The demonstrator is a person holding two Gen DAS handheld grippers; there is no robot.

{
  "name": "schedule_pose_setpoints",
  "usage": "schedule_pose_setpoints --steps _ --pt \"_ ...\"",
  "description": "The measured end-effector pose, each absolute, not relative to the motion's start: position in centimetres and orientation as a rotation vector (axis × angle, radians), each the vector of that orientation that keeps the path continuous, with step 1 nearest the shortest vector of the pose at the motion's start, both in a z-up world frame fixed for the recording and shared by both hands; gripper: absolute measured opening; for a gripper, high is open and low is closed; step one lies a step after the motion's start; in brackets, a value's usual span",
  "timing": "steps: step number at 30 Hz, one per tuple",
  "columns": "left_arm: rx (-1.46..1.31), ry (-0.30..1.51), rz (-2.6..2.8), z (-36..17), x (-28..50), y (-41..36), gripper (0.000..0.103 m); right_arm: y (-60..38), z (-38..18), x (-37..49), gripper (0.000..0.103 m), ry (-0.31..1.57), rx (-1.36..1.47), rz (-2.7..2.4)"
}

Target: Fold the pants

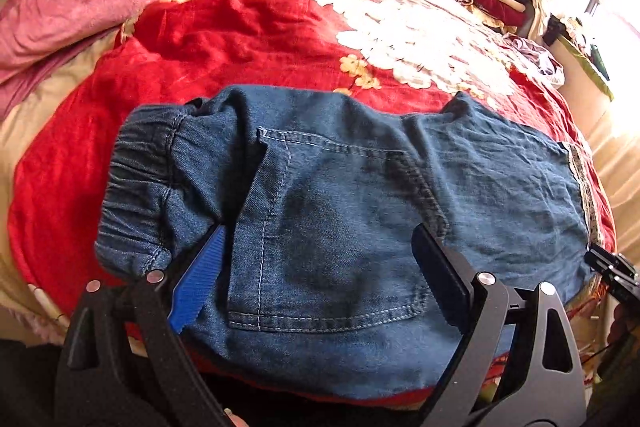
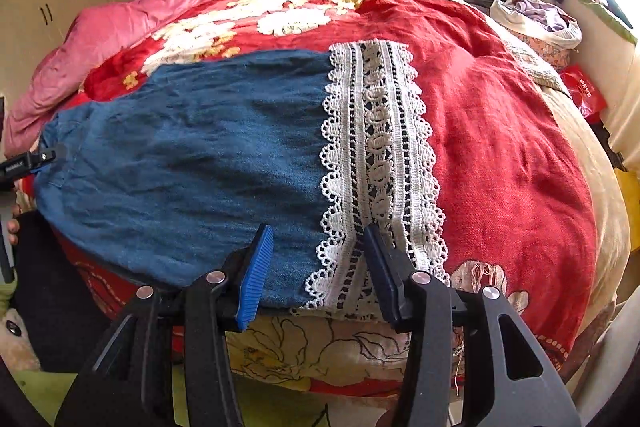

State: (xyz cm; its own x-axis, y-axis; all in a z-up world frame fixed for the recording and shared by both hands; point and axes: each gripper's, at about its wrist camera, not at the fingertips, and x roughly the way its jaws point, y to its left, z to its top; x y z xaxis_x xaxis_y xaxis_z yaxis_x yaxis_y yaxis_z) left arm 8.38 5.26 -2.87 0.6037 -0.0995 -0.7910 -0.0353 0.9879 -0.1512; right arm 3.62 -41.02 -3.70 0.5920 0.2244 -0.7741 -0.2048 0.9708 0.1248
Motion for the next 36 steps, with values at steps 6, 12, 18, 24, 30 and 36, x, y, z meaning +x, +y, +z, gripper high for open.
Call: schedule_pose_setpoints --steps 6,12,18,24,30,36 --pt "-0.061 0.88 -0.115 -0.8 7.5 1.5 0.087 -40.3 -1.5 1.9 0.047 0.841 0.024 0.297" --pt "0.111 0.88 -0.191 -1.1 7.9 -4.9 0.092 -38.6 -2.1 1.6 0.052 0.858 -0.013 0.34" --pt "0.26 0.885 -0.138 -2.5 8.0 -6.3 0.093 -38.5 -4.3 2.4 0.053 0.934 -0.017 0.313" --pt "0.108 0.915 0.038 -2.3 8.2 1.9 0.093 -38.8 -4.5 2.4 0.053 0.933 -0.003 0.323" --pt "-0.003 0.923 0.036 -1.9 6.9 6.2 0.093 -38.8 -4.2 2.5 0.053 0.935 0.003 0.325" --pt "-0.013 0.877 -0.027 0.8 5.5 4.9 0.093 -39.1 -2.7 2.0 0.053 0.882 0.012 0.336"
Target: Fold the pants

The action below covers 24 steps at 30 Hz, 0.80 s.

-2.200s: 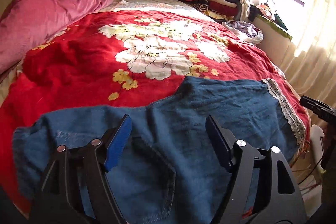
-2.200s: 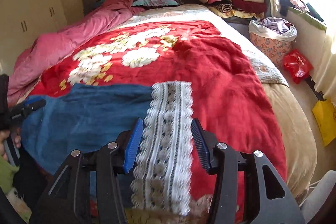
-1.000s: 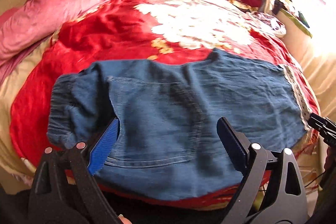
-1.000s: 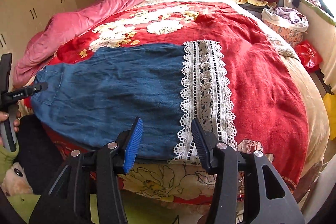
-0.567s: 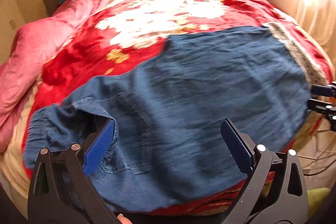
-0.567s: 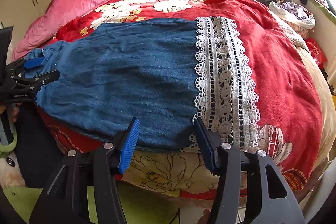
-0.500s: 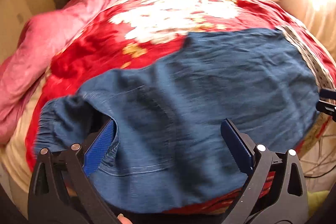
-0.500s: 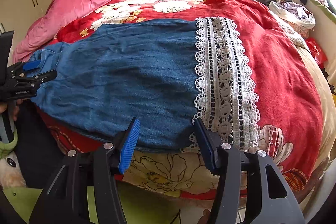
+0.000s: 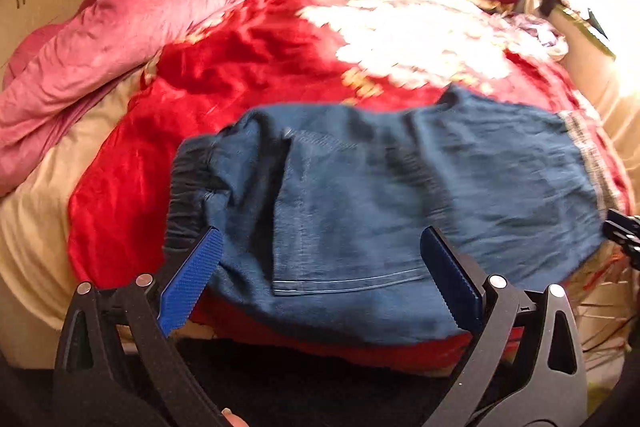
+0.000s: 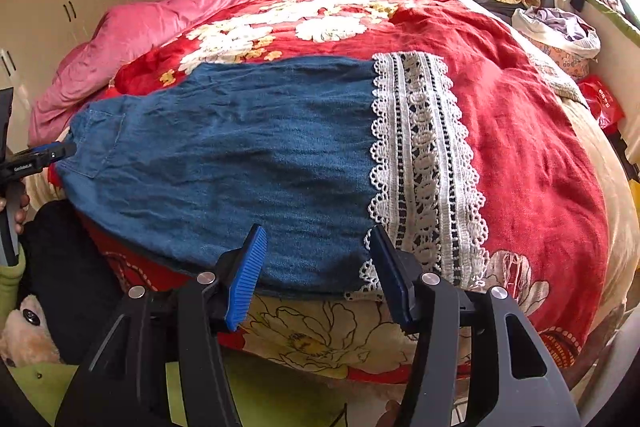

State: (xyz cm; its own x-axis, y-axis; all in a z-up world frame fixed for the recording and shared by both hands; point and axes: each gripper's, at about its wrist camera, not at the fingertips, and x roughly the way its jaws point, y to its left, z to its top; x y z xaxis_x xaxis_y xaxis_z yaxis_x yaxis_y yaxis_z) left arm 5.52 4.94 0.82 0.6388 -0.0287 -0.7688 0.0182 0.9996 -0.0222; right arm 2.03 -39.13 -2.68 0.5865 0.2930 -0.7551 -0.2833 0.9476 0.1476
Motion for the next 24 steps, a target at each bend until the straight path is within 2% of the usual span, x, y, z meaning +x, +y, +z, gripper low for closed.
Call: schedule_pose_setpoints --steps 4,7,10,11,12,19,24 --pt "0.015 0.794 -0.121 4.1 5.2 2.1 0.093 -39.4 -1.2 2.0 0.053 0.838 0.02 0.335" --pt "0.049 0.793 -0.206 4.4 6.2 -1.1 0.093 -39.6 -0.8 2.0 0.053 0.824 0.038 0.332" --pt "0.074 0.837 -0.29 2.7 7.9 -4.2 0.093 -39.7 -0.8 2.0 0.056 0.822 0.059 0.347" --pt "0.081 0.86 -0.308 1.8 8.5 -5.1 0.093 -39.6 -0.9 2.0 0.072 0.824 0.057 0.342" --pt "0.092 0.882 -0.324 0.8 9.2 -6.2 0.093 -39.6 -1.0 2.0 0.076 0.823 0.054 0.338" --pt "0.216 0.99 -0.349 -5.7 11.3 -11.4 0.093 -39.1 -2.9 2.6 0.076 0.879 0.053 0.337" --pt "0.215 0.974 -0.357 -6.2 11.2 -10.8 0.094 -38.8 -4.4 3.2 0.078 0.923 0.025 0.316"
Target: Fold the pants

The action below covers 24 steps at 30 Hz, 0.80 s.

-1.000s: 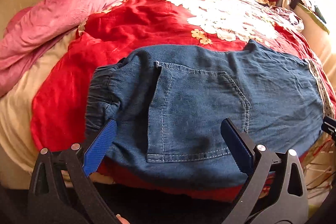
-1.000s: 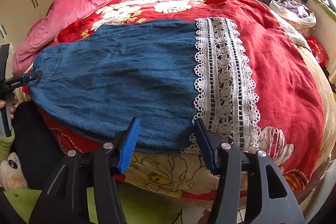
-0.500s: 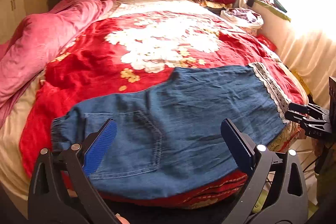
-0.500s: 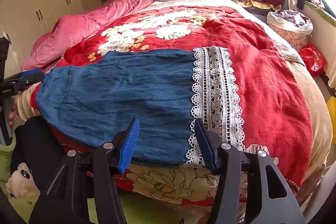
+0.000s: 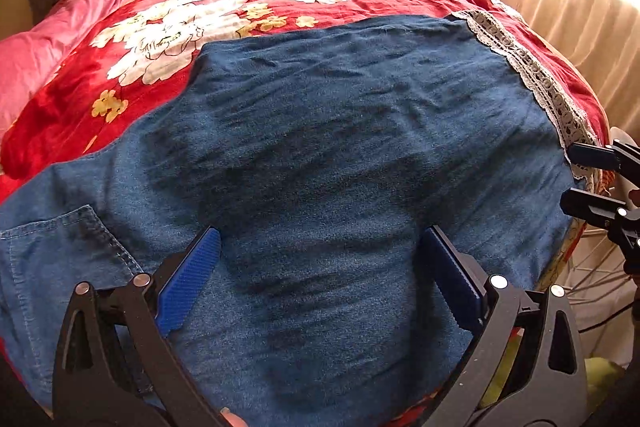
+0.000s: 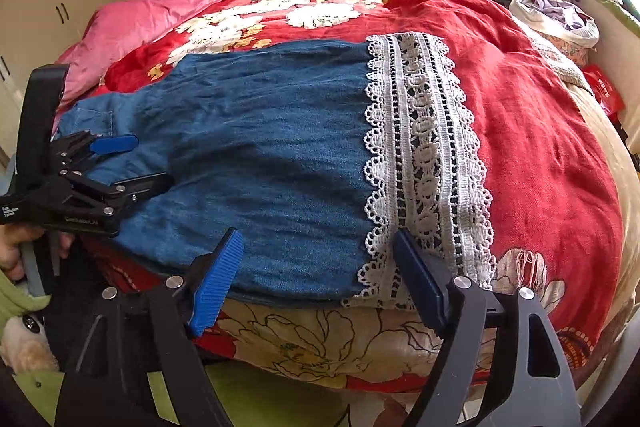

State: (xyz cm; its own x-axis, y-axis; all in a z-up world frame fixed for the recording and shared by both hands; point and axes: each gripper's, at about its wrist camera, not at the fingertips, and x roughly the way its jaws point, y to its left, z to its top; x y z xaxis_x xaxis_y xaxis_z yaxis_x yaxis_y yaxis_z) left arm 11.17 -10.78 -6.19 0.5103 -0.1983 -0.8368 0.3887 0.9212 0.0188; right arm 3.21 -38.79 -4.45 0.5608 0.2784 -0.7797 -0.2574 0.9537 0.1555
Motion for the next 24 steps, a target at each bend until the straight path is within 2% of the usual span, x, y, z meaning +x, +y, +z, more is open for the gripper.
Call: schedule_pose_setpoints --steps 12,24 --pt "0.214 0.872 -0.433 0.1 9.9 -12.4 0.094 -42.6 -0.8 1.6 0.08 0.797 0.091 0.246" --pt "0.296 0.895 -0.561 0.1 16.0 -18.9 0.094 -45.6 -2.4 1.3 0.08 0.818 0.208 0.22"
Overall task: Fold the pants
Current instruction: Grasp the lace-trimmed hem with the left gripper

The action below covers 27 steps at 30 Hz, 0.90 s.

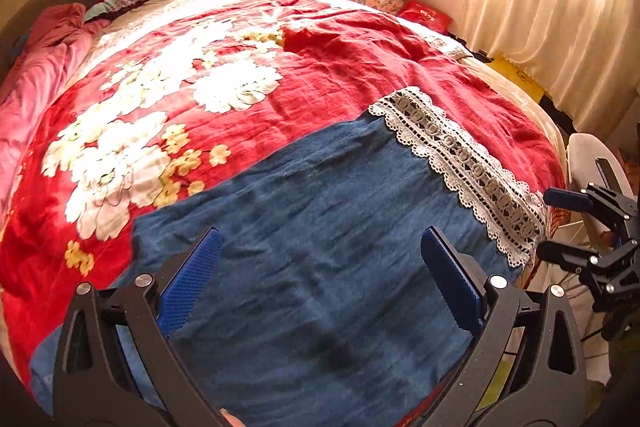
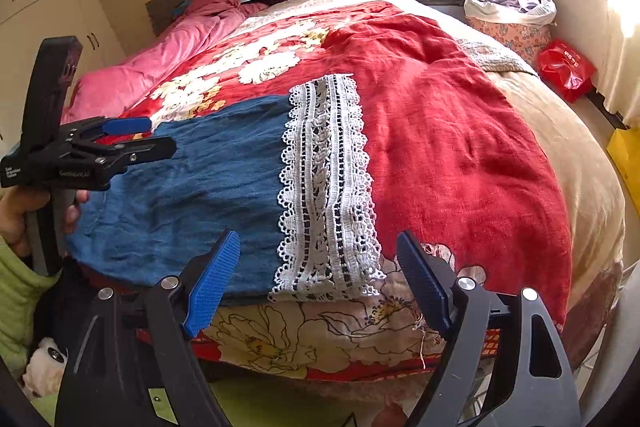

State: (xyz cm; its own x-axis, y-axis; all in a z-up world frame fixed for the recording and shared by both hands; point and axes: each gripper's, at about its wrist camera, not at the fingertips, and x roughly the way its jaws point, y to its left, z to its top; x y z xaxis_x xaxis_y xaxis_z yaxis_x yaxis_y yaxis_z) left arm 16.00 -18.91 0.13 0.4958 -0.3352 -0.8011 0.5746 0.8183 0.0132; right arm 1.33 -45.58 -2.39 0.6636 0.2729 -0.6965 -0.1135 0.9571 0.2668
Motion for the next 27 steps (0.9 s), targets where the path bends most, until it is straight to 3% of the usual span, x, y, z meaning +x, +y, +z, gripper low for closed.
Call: schedule_pose_setpoints --steps 13,15,16,17,20,21,24,27 --pt "0.377 0.937 -0.699 -2.6 22.4 -25.8 0.094 -45.8 -5.1 3.0 0.079 0.863 0.294 0.239" --pt "0.372 0.951 -0.714 -3.0 23.3 -26.3 0.094 -45.7 -5.2 3.1 0.07 0.859 0.291 0.22" --pt "0.368 0.962 -0.722 -3.3 23.7 -26.5 0.093 -45.8 -5.1 3.1 0.056 0.853 0.294 0.215" --pt "0.367 0.973 -0.73 -3.6 24.1 -26.7 0.093 -45.9 -5.0 3.2 0.05 0.849 0.296 0.215" --pt "0.332 1.009 -0.789 -4.2 24.6 -26.9 0.077 -45.6 -4.7 3.1 0.038 0.84 0.253 0.207" --pt "0.318 1.021 -0.804 -4.2 24.6 -26.9 0.066 -45.6 -4.6 3.1 0.036 0.834 0.251 0.212" --pt "0.296 1.029 -0.843 -4.0 24.2 -27.0 0.05 -45.3 -4.4 3.0 0.035 0.818 0.247 0.245" --pt "0.308 1.037 -0.862 -4.3 24.0 -27.3 0.049 -44.9 -5.3 3.9 0.036 0.848 0.254 0.254"
